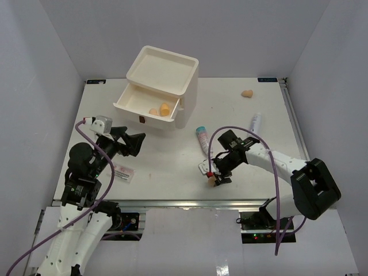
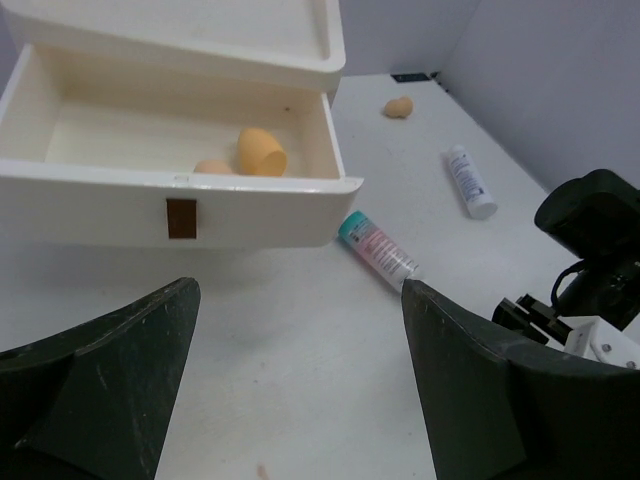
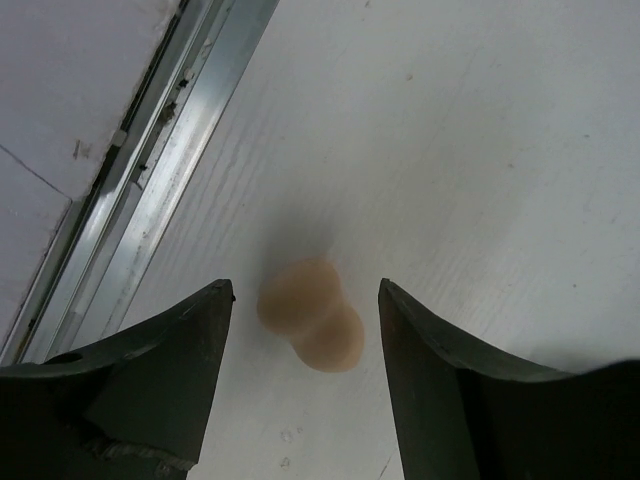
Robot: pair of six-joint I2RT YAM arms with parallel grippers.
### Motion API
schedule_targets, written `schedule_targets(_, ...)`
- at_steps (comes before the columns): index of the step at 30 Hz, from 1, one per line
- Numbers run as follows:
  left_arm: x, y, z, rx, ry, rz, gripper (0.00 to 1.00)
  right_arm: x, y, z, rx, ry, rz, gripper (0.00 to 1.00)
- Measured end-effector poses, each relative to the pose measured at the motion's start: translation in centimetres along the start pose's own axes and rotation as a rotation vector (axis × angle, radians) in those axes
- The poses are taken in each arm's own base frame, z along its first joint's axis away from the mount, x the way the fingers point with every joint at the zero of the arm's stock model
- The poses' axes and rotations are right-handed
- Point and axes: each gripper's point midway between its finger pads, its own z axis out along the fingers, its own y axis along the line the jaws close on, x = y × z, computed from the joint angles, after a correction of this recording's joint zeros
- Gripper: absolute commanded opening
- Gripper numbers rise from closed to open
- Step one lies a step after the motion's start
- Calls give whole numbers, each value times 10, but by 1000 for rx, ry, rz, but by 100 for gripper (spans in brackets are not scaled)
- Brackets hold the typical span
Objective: Organize the makeup
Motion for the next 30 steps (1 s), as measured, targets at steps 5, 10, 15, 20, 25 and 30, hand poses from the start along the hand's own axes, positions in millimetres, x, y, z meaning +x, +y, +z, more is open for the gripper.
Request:
schedule_targets(5,34,15,2,-54,77,-11,93,18,8,14,-66,96,-7,54)
schedule_targets(10,36,18,-3,-70,57,-5,93,29,5,21,-81,142,-6,30)
schedule_targets(15,39,20,-7,-82,43,-2,93,31,0,20,-65,161,3,11)
schedule_targets(20,40,21,-7,-87,37,-4,93,20,-7,9,-60,166,16,8)
schedule_targets(25,42,22,-6,-88,38,-7,93,-50,-72,-31,77,70,-27,8)
schedule_targets(30,42,23,-6,-93,38,-9,93,-147,-153,-91,279,-95,-39,8)
